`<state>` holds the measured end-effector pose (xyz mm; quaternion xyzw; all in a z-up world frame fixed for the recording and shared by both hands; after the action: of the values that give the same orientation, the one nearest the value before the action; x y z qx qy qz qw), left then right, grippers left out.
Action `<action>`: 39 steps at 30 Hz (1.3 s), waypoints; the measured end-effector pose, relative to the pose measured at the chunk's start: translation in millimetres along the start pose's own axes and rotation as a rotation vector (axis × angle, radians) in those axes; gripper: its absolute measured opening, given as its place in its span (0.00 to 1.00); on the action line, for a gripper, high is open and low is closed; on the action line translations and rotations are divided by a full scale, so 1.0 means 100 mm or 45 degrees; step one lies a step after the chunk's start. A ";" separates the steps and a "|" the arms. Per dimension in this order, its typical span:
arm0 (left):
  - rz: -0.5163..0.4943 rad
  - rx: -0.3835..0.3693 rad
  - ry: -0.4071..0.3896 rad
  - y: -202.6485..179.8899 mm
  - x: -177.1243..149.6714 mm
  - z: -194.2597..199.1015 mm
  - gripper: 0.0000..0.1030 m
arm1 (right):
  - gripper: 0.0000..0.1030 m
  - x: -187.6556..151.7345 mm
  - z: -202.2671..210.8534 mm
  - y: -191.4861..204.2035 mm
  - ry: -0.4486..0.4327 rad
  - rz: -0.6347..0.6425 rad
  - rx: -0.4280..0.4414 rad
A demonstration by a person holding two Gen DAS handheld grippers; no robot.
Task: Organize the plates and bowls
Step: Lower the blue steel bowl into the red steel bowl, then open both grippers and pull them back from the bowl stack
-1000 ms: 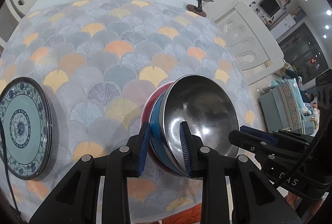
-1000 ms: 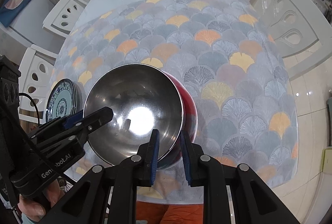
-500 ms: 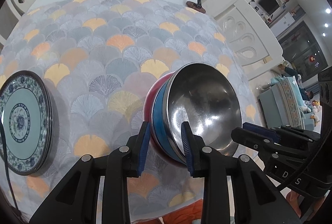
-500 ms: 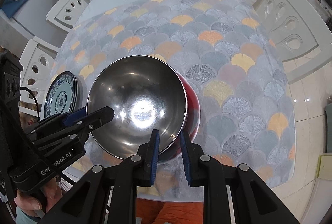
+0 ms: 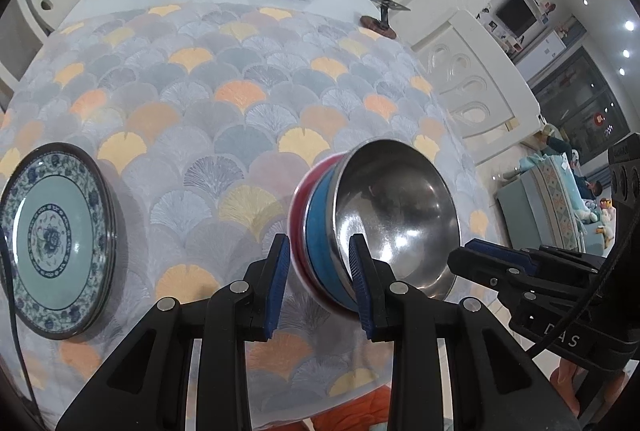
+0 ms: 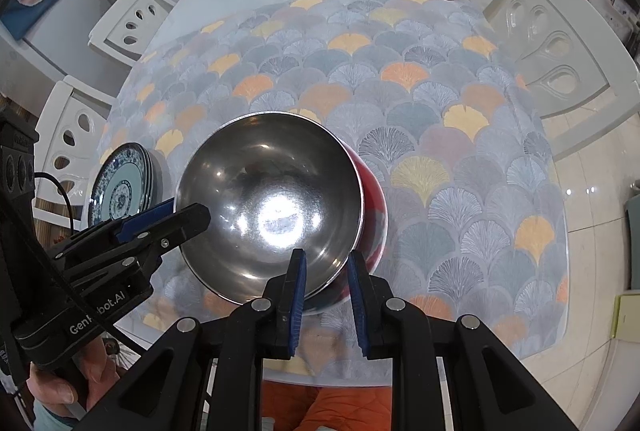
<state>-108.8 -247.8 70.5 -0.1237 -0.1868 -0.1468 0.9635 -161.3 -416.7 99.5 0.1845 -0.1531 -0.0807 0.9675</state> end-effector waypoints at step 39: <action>0.216 0.362 -0.342 0.58 -0.06 0.96 0.46 | 0.47 0.13 0.18 0.76 -0.112 0.171 -0.013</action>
<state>-126.3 -165.0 143.7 -0.0203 -0.3214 -0.0195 0.9465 -146.9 -355.4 148.2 0.1653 -0.2071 -0.0245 0.9639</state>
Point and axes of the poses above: each gripper's, at about its wrist camera, not at the fingertips, and z roughly against the way its jaws point, y to its left, x to its top, the point moved 2 cm from there along -z, roughly the way its jaws point, and after that the axes turned 11 degrees about x, right-handed, at the moved point
